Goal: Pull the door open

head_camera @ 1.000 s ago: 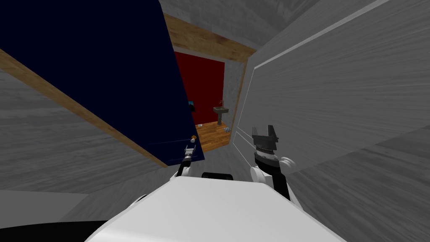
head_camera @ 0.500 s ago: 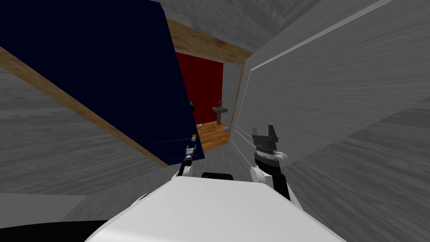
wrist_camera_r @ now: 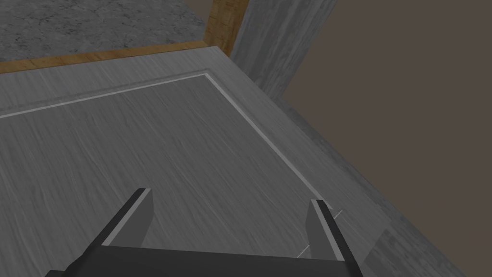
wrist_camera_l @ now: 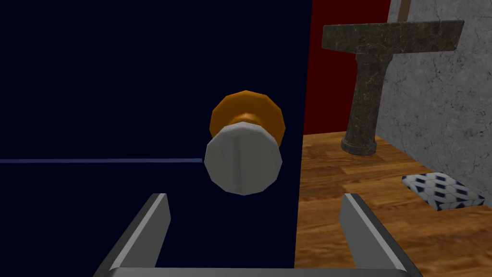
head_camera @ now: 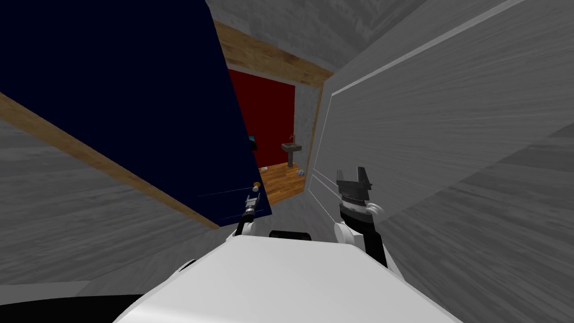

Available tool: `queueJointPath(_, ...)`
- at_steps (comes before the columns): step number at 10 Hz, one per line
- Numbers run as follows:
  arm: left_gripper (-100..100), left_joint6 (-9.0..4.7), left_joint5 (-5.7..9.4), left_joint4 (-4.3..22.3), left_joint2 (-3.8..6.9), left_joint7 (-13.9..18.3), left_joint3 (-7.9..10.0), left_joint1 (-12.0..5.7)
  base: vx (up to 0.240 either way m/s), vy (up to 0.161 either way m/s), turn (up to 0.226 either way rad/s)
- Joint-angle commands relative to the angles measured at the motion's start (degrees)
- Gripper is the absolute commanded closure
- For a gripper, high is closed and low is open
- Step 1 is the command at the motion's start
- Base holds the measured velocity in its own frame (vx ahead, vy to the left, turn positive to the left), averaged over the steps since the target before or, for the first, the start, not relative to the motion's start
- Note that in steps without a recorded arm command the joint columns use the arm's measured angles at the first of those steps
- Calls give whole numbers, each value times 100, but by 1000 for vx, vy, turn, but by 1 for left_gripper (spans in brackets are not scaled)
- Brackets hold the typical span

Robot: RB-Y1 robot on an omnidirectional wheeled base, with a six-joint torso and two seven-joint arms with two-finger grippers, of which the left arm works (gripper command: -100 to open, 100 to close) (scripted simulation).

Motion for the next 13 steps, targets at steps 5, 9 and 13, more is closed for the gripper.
queueJointPath(5, 100, -105, 77, 86, 234, 243, 103, 109, 143, 22, -86)
queueJointPath(9, 100, -105, 77, 86, 234, 243, 103, 109, -25, 0, -4)
queueJointPath(13, 100, -185, 26, 53, 442, 528, -133, 223, -131, 23, -103)
